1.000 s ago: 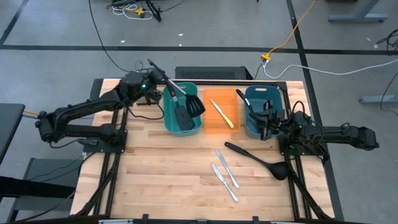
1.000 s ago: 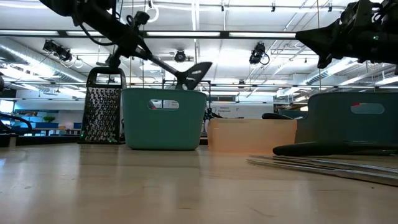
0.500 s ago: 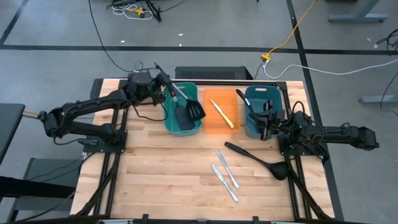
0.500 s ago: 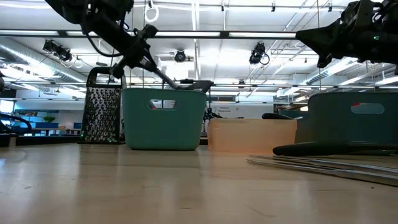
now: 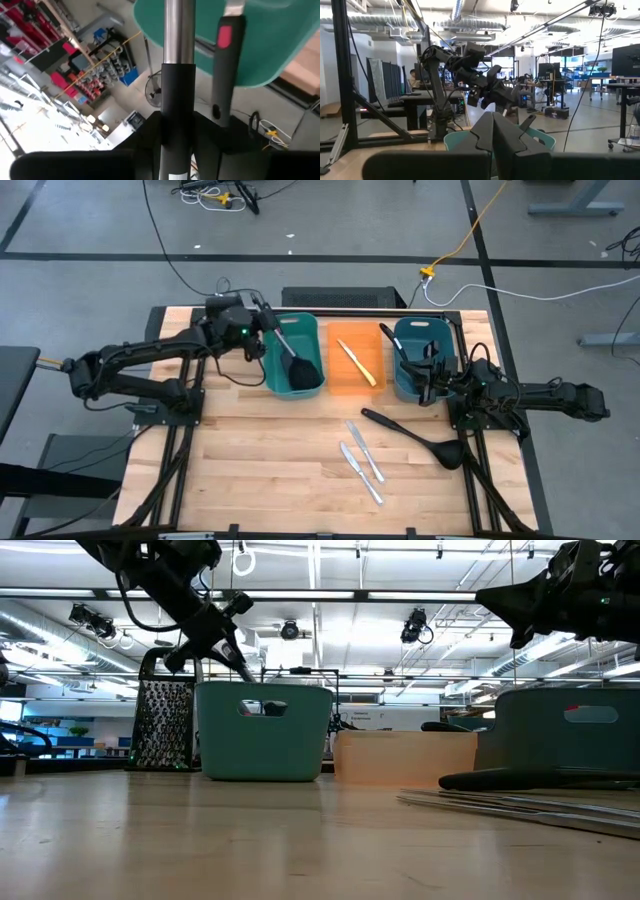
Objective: Pick & Place Kitchen Items
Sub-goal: Put the spatula into the green container
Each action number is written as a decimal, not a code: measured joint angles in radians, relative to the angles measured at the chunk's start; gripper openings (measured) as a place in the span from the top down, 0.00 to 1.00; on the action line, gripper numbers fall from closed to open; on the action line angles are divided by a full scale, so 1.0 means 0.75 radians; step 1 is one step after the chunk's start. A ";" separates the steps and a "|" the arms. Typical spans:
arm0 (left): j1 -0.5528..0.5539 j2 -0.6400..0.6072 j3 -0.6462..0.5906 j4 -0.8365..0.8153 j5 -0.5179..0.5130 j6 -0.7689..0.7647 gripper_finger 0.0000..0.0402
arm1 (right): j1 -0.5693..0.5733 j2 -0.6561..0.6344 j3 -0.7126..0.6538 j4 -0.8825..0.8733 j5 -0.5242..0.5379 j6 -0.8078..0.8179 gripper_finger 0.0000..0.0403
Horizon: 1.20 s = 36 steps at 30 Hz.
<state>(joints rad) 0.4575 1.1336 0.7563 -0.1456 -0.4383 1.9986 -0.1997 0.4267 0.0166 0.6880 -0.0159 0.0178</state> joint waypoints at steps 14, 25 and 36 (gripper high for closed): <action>-0.025 0.016 0.000 -0.167 0.009 -0.036 0.79 | 0.000 0.000 0.000 0.000 0.000 -0.001 0.99; -0.025 0.086 0.001 -0.189 0.026 -0.037 0.79 | 0.000 0.000 0.000 0.000 -0.001 -0.001 0.99; -0.025 0.090 0.001 -0.184 -0.011 -0.038 0.67 | 0.000 0.000 0.000 0.000 -0.003 -0.002 0.99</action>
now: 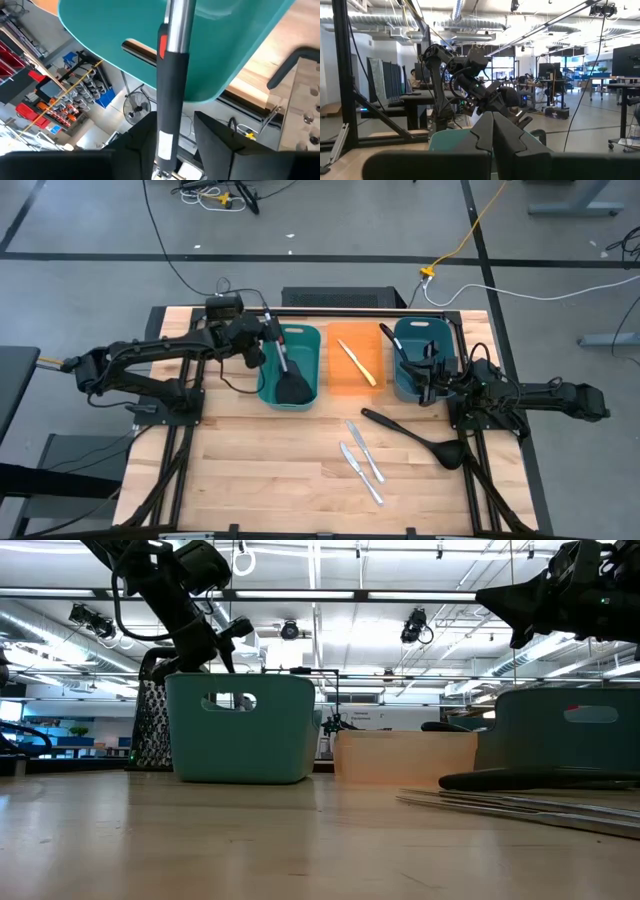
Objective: Pick & Place Kitchen Items
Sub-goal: Put the spatula into the green container, then adjust the green container
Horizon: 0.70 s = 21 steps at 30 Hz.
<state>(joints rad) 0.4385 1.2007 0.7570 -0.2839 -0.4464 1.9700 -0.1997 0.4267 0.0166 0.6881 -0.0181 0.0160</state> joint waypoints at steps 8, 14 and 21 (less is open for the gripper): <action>-0.004 -0.006 0.085 -0.028 -0.179 -0.037 0.76 | 0.000 -0.001 0.000 0.000 0.000 -0.001 0.99; -0.108 -0.031 0.346 -0.273 -0.267 -0.267 0.80 | 0.000 0.000 0.000 0.000 -0.001 -0.001 0.99; -0.346 -0.041 0.665 -0.698 0.035 -1.258 0.87 | 0.001 -0.001 0.000 0.019 -0.012 -0.008 0.99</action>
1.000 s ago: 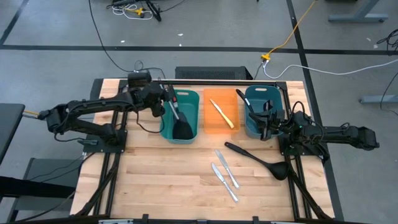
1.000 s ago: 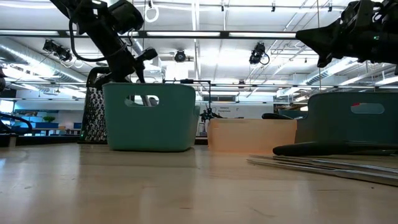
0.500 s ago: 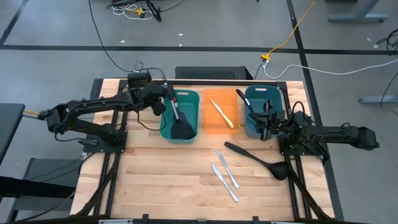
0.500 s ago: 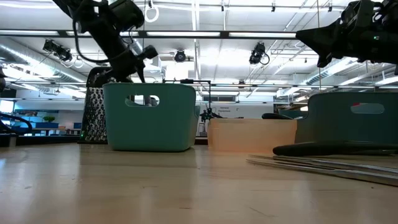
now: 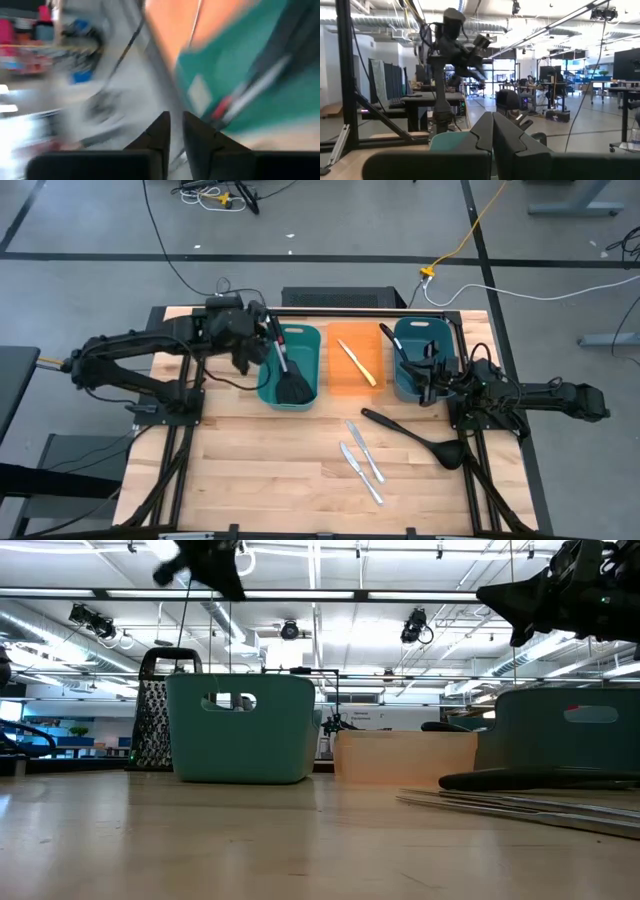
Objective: Pick & Place Kitchen Items
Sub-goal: Adjust the green container
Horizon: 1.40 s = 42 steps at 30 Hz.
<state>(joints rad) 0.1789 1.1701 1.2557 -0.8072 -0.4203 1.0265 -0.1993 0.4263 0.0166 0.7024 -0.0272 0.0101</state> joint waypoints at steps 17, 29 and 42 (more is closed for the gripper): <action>-0.360 0.237 0.015 -0.157 0.223 -1.128 0.66 | 0.001 0.008 0.000 0.004 -0.024 0.046 0.99; -0.357 0.638 0.016 -0.165 0.198 -1.154 0.39 | 0.001 0.014 0.000 0.005 -0.024 0.046 0.99; -0.300 0.640 0.079 -0.231 0.180 -1.114 0.40 | 0.001 0.014 0.000 0.007 -0.024 0.047 0.99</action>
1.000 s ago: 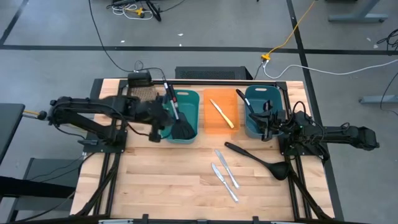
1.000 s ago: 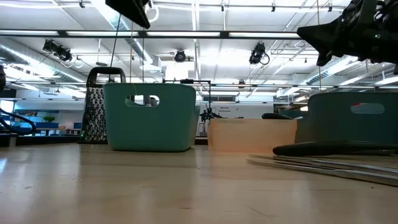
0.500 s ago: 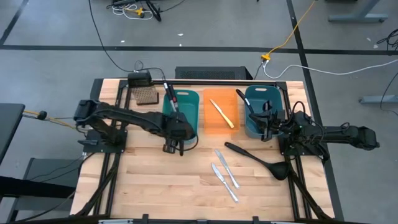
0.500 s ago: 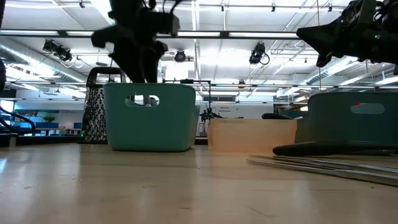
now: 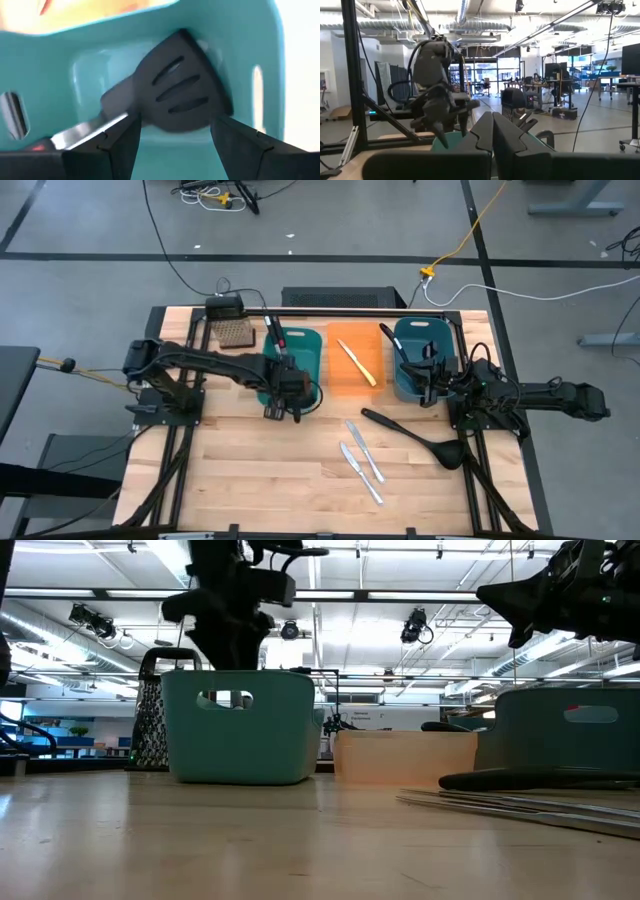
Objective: Pick & Place Kitchen Items
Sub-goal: Adjust the green container
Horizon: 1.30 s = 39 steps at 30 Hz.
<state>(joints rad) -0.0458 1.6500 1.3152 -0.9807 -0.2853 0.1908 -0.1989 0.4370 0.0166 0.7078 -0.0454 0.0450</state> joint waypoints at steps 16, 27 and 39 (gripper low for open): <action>-0.015 0.000 0.160 -0.194 0.244 -0.178 0.39 | 0.000 0.000 0.000 0.007 0.000 0.002 0.99; -0.027 0.001 0.051 -0.110 0.310 -0.215 0.39 | 0.000 0.000 0.000 0.005 0.000 0.002 0.99; -0.035 0.075 0.042 0.006 0.367 -0.205 0.39 | 0.000 0.000 0.000 0.004 0.000 0.002 0.99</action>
<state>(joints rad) -0.0719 1.7062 1.3466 -0.9765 -0.0097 0.0369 -0.1989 0.4370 0.0166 0.7108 -0.0452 0.0467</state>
